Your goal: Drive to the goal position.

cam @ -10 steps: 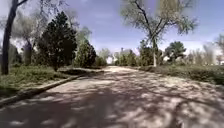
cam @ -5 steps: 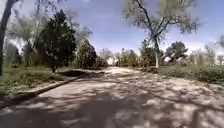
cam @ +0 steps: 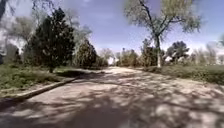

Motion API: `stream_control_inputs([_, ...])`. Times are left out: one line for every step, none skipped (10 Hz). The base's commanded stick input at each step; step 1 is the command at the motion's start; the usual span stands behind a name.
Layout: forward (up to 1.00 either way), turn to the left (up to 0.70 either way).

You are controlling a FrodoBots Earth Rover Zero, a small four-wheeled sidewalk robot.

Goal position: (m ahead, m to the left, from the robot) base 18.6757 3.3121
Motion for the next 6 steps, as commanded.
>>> stream_control_inputs([0.70, 0.00])
stream_control_inputs([0.70, 0.00])
stream_control_inputs([0.70, 0.00])
stream_control_inputs([0.70, 0.00])
stream_control_inputs([0.70, 0.00])
stream_control_inputs([0.70, 0.00])
